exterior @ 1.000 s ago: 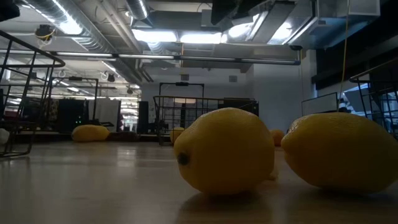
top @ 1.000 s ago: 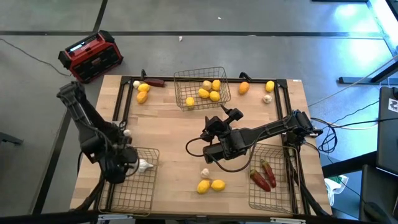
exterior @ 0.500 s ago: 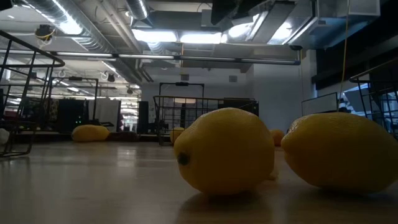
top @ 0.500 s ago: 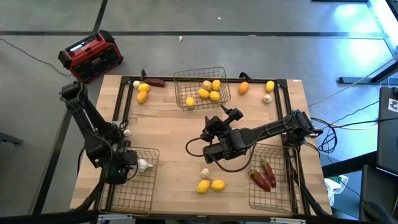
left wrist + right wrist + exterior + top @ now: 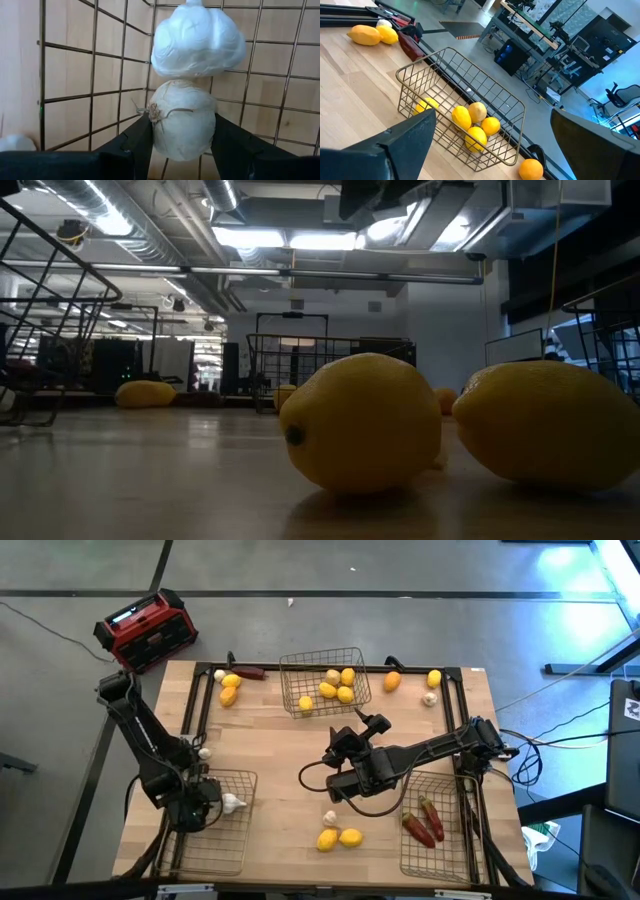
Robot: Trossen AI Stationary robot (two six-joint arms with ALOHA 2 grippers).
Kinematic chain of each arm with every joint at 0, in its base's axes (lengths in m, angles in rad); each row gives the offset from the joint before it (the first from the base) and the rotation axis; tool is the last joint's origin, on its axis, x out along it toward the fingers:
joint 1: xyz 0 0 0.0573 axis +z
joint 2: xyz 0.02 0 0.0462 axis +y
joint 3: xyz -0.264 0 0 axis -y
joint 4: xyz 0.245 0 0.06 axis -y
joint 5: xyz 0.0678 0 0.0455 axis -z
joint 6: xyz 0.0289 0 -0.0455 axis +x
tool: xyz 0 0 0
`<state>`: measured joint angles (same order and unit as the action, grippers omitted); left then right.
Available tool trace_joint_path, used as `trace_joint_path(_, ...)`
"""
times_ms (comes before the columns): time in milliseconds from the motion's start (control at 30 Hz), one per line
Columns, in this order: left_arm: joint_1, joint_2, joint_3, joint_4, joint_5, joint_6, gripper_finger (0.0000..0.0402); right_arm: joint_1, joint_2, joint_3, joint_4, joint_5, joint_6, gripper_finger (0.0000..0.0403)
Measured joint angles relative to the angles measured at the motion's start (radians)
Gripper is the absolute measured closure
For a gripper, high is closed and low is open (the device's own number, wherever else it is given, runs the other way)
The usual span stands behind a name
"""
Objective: Sort produce into baskets
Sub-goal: Put the garlic into the bottom left wire basket
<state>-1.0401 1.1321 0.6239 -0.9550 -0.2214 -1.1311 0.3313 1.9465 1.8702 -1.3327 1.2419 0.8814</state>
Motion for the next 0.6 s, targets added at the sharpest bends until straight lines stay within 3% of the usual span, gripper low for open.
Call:
trace_joint_path(367,0.0,0.0,0.0,-0.002,0.005,-0.014,0.0158,0.0,0.0,0.0,0.0,0.0,0.0,0.0013)
trace_joint_path(600,0.0,0.0,0.004,-0.001,0.015,-0.014,0.0146,0.0,0.0,0.0,0.0,0.0,0.0,0.0013)
